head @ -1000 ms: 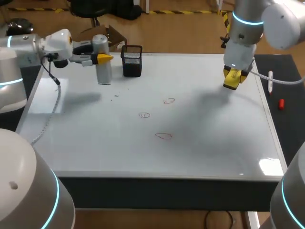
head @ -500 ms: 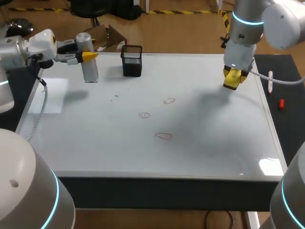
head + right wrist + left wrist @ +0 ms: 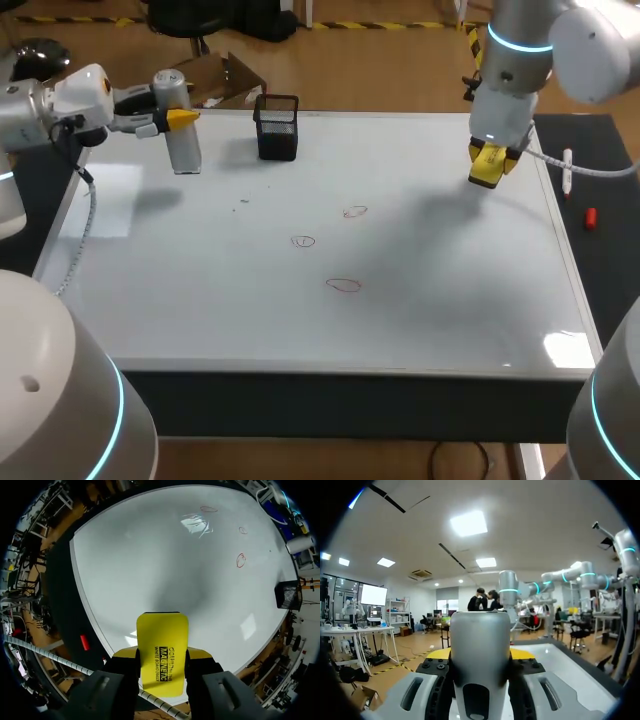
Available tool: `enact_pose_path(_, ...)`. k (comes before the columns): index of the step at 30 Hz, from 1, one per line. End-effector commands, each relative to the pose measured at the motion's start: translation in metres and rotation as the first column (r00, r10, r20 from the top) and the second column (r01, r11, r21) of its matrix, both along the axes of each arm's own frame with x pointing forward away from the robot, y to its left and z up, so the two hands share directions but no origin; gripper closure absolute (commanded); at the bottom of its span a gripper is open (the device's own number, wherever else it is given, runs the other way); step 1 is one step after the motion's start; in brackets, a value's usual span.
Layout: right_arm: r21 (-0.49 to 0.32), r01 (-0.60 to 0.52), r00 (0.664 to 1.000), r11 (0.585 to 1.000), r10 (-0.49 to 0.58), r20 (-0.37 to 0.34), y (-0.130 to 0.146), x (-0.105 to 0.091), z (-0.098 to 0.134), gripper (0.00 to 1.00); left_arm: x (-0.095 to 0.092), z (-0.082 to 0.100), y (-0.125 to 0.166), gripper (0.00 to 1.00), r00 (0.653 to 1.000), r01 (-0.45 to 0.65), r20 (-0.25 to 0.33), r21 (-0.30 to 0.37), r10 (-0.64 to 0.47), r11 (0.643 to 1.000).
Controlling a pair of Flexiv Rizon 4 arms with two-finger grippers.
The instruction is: Pick up the inspection probe, press it on each red-marked spot on the whiteboard one by one, put down the probe, pick up the eraser, and wipe off all the red marks.
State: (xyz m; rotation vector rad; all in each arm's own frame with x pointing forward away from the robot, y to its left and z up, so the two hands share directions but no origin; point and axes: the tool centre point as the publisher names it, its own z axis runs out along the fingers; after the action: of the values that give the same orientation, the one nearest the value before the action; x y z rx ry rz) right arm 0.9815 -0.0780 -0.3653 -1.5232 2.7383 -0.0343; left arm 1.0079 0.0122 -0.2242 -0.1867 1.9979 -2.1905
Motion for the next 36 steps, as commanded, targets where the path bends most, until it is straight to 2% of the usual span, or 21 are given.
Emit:
enact_pose_path(1,-0.004,-0.002,1.000,1.000,0.002,-0.001,0.000,0.001,0.001,1.00,-0.002,0.002,0.000,1.00,1.000,-0.004,0.001,0.001,0.004,1.000)
enact_pose_path(11,-0.016,-0.020,1.000,1.000,0.020,0.003,0.004,0.002,0.004,1.00,-0.002,0.002,0.000,1.00,1.000,-0.004,0.001,0.001,0.004,1.000)
enact_pose_path(13,-0.045,-0.055,0.998,0.997,0.056,0.009,0.015,0.001,0.010,1.00,-0.002,0.002,0.000,1.00,1.000,-0.004,0.001,0.001,0.004,1.000)
enact_pose_path(15,-0.041,-0.081,0.996,0.996,0.082,0.024,0.027,-0.001,0.016,1.00,-0.002,0.002,0.000,1.00,1.000,-0.004,0.001,0.001,0.004,1.000)
enact_pose_path(19,-0.054,-0.144,0.990,0.988,0.144,-0.002,0.055,-0.010,0.024,1.00,-0.002,0.002,0.000,1.00,1.000,-0.004,0.001,0.001,0.004,1.000)
enact_pose_path(29,0.019,-0.281,0.960,0.959,0.281,0.019,0.124,-0.042,0.027,1.00,-0.002,0.002,0.000,1.00,1.000,-0.004,0.001,0.001,0.004,1.000)
enact_pose_path(36,0.040,-0.381,0.925,0.924,0.380,0.011,0.176,-0.062,0.022,1.00,-0.002,0.002,0.000,1.00,1.000,-0.004,0.001,0.001,0.004,1.000)
